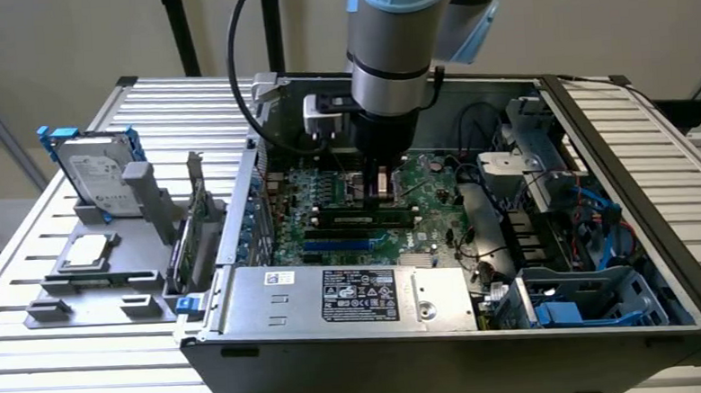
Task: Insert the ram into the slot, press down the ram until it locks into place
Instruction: 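Press down the ram until it locks into place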
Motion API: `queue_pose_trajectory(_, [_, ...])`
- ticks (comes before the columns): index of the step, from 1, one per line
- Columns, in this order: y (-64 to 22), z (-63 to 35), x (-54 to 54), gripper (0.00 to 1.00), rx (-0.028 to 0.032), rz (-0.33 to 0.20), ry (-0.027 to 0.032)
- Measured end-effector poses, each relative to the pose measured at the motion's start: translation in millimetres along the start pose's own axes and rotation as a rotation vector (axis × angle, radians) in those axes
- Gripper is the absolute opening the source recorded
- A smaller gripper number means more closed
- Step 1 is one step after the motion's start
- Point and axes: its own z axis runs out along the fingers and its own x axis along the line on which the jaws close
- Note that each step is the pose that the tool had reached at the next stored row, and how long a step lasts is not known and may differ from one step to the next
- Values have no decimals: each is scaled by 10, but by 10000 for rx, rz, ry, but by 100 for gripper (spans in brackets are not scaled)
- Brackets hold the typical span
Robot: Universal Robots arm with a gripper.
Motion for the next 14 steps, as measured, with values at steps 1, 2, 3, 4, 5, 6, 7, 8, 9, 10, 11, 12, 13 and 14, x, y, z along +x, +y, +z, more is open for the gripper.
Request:
queue_pose_trajectory(1, [0, 8, 0, 10, -1, 0, 1])
queue_pose_trajectory(2, [0, 18, 0, 10, 0, 1, 0])
queue_pose_trajectory(3, [0, 27, 0, 10, 0, 1, 0])
queue_pose_trajectory(4, [-1, 36, 1, 10, -1, 0, 2])
queue_pose_trajectory(5, [0, 45, 1, 10, -3, 1, 8])
queue_pose_trajectory(6, [0, 55, 2, 10, -5, 1, 13])
queue_pose_trajectory(7, [0, 71, 2, 10, -4, 1, 6])
queue_pose_trajectory(8, [0, 85, 3, 10, -5, 0, 9])
queue_pose_trajectory(9, [0, 99, 3, 10, -5, 0, 12])
queue_pose_trajectory(10, [1, 108, 3, 10, -3, 0, 10])
queue_pose_trajectory(11, [1, 110, 3, 10, -1, 0, 7])
queue_pose_trajectory(12, [2, 99, 5, 10, -5, 0, 16])
queue_pose_trajectory(13, [2, 69, 1, 10, -4, 0, -4])
queue_pose_trajectory(14, [1, 26, -1, 10, -10, 2, -9])
